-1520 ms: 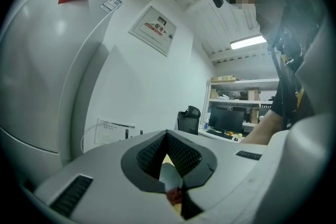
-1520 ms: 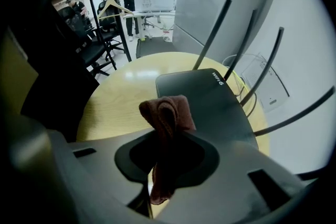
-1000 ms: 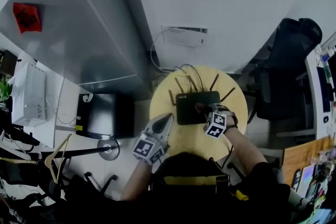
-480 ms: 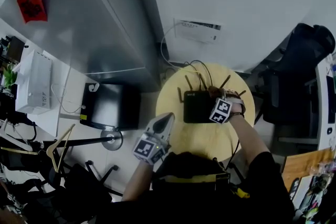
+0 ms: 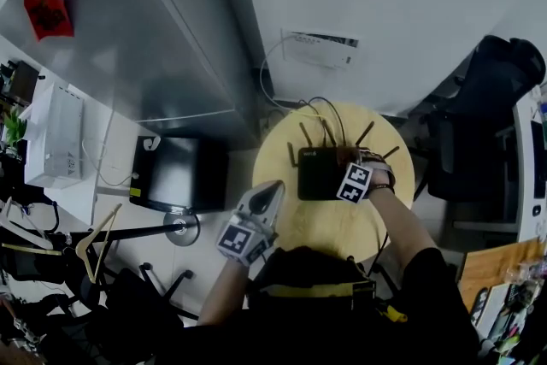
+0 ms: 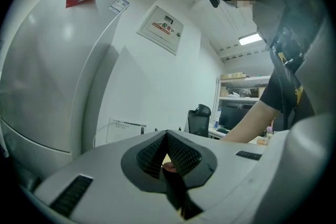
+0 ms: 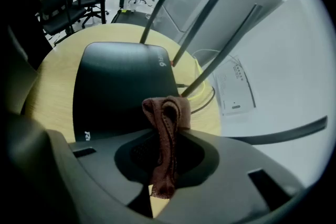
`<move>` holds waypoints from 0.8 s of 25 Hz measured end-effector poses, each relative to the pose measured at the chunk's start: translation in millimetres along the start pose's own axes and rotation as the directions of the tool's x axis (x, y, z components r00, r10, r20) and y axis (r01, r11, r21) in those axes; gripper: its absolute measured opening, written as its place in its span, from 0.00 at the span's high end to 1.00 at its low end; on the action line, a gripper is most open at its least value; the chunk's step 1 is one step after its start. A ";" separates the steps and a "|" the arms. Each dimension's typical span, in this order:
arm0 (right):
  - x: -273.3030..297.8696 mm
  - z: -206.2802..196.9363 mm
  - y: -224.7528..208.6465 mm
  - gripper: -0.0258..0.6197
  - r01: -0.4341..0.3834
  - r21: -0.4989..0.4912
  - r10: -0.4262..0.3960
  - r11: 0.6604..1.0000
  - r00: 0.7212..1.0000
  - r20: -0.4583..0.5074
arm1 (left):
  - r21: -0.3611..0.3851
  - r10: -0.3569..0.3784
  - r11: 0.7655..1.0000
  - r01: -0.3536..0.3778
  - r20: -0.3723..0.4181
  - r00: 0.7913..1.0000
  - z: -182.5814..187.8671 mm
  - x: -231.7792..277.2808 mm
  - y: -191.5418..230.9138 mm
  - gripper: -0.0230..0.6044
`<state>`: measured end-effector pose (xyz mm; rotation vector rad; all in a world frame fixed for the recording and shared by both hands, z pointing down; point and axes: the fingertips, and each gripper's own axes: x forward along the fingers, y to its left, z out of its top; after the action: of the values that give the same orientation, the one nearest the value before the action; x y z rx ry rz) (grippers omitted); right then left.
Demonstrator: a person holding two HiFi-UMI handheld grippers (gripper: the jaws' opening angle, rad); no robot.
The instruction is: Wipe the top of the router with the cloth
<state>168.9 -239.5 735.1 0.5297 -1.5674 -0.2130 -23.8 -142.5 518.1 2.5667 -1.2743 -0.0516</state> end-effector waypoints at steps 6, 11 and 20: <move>-6.5 -4.1 21.5 0.86 -0.104 0.004 0.104 0.995 0.995 -0.004 | 0.015 -0.030 0.999 0.031 -0.014 0.999 3.1 8.1 -5.4 0.97; -14.8 -12.6 37.1 0.86 -0.133 0.037 0.133 0.990 0.991 0.021 | 0.010 -0.045 0.999 0.045 0.022 0.999 6.2 10.9 -12.5 0.97; -31.5 -25.3 70.4 0.86 -0.131 0.046 0.129 0.990 0.991 0.042 | 0.001 -0.072 0.997 0.072 0.017 0.997 0.2 6.9 -24.5 0.97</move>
<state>179.2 -159.2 740.6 0.4616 -1.6421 -0.0863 -0.6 -133.9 512.1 2.6173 -1.1870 -0.0874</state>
